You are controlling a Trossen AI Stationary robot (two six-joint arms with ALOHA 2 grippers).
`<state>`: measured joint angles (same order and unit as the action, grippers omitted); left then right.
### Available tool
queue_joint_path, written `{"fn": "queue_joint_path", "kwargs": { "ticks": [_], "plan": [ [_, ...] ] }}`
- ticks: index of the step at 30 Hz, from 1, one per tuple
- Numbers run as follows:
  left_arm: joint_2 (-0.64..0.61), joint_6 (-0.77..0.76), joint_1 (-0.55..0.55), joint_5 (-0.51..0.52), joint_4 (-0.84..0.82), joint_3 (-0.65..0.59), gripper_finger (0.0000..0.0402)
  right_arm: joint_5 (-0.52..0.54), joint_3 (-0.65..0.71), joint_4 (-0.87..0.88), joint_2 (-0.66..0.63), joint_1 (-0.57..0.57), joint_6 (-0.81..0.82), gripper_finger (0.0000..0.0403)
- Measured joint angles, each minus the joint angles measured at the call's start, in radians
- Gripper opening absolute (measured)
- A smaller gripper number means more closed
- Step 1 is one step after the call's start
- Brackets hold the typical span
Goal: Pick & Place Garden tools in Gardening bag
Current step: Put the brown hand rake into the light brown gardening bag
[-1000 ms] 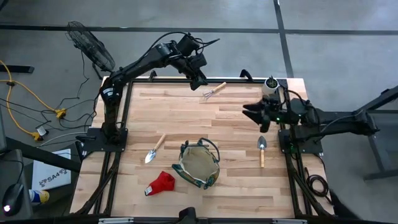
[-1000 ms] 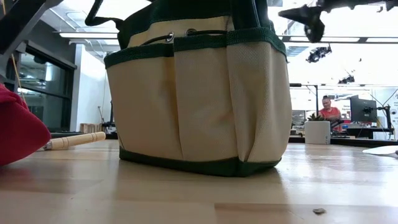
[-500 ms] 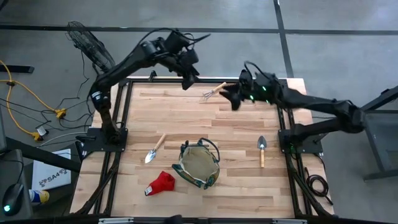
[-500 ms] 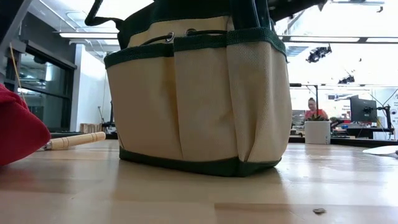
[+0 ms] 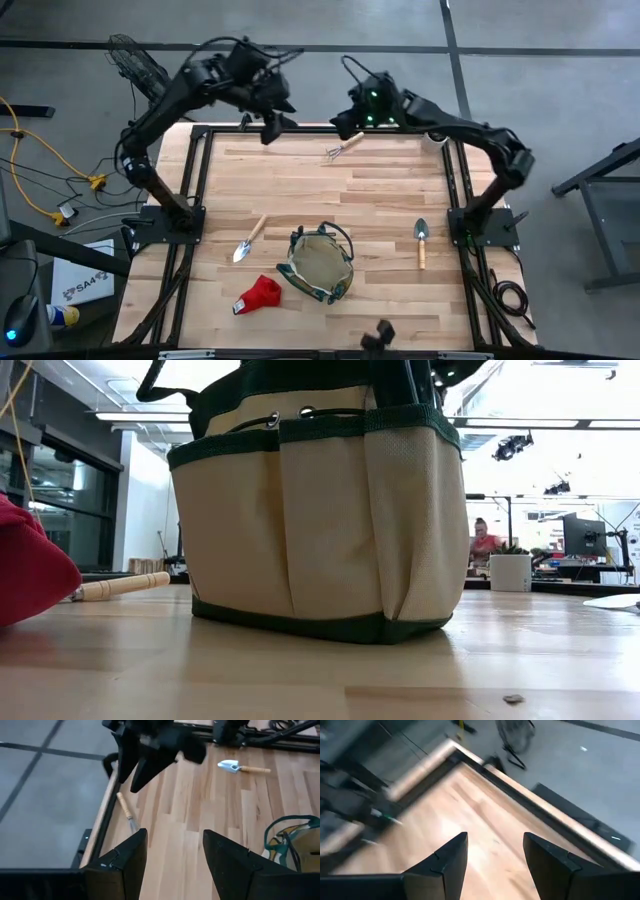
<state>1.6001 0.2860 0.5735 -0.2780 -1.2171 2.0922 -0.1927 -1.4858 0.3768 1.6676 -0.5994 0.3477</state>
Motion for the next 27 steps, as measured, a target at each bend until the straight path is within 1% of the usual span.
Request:
{"fn": "queue_joint_path", "kwargs": {
  "ticks": [3,6,9,11,13,19,23,27],
  "plan": [
    [-0.03,0.0,0.037,-0.014,-0.019,0.002,0.0187,0.016,-0.113,0.125,0.09,-0.046,-0.068,0.0184],
    [-0.052,0.001,0.086,-0.052,-0.035,0.0,0.0187,0.004,-0.209,0.228,0.183,-0.094,-0.127,0.0184],
    [-0.067,0.001,0.125,-0.094,-0.051,0.0,0.0187,-0.038,-0.277,0.321,0.26,-0.132,-0.261,0.0184],
    [-0.072,0.009,0.151,-0.111,-0.064,0.0,0.0187,-0.038,-0.308,0.37,0.3,-0.147,-0.368,0.0184],
    [-0.072,0.021,0.166,-0.122,-0.082,0.0,0.0187,-0.005,-0.318,0.396,0.332,-0.155,-0.487,0.0184],
    [-0.072,0.025,0.207,-0.14,-0.113,0.0,0.0187,0.121,-0.317,0.399,0.406,-0.147,-0.814,0.0184],
    [-0.072,0.027,0.207,-0.136,-0.118,0.0,0.0187,0.212,-0.317,0.405,0.463,-0.134,-1.04,0.0184],
    [-0.072,0.025,0.206,-0.137,-0.122,0.0,0.0187,0.221,-0.317,0.414,0.506,-0.123,-1.18,0.0184]
  ]
}}
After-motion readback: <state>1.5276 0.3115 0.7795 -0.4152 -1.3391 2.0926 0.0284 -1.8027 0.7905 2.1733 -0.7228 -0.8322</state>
